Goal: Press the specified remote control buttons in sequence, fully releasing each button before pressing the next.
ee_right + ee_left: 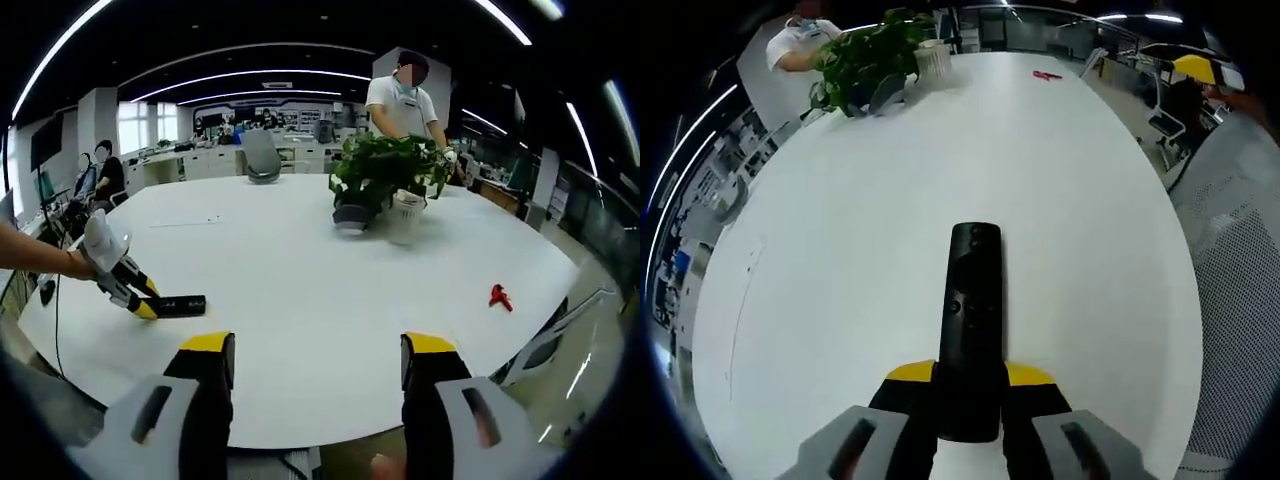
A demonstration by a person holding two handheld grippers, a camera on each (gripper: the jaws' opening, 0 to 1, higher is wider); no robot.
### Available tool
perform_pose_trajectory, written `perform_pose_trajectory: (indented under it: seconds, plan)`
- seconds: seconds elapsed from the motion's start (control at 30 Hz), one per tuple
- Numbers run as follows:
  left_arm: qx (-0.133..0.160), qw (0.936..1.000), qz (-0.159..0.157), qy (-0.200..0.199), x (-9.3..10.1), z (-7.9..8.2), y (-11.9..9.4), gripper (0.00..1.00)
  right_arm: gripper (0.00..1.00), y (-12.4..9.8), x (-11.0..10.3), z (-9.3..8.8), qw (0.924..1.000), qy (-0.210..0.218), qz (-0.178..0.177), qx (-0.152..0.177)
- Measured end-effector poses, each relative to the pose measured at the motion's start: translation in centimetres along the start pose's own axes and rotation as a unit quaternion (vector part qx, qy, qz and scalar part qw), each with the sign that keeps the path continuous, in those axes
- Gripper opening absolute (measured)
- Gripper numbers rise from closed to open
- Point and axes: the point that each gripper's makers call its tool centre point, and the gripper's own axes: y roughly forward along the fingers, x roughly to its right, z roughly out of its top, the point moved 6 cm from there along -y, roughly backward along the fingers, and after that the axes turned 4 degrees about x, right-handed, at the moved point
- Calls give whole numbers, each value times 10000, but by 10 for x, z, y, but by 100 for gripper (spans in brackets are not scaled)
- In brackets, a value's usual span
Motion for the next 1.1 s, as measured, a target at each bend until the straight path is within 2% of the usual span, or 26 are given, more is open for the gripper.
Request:
perform_pose_trajectory:
  seconds: [0.2, 0.9, 1.1]
  plan:
    - [-64, 9999, 9, 101, -6, 2, 0, 22, 69, 0, 0, 0, 10000, -29, 6, -11]
    - [-171, 9998, 115, 42, -35, 5, 5, 23, 69, 1, 0, 0, 10000, -89, -30, -8]
    - [-264, 9994, 164, 180, -42, 7, 7, 23, 71, 1, -2, 1, 9998, -193, -22, 2]
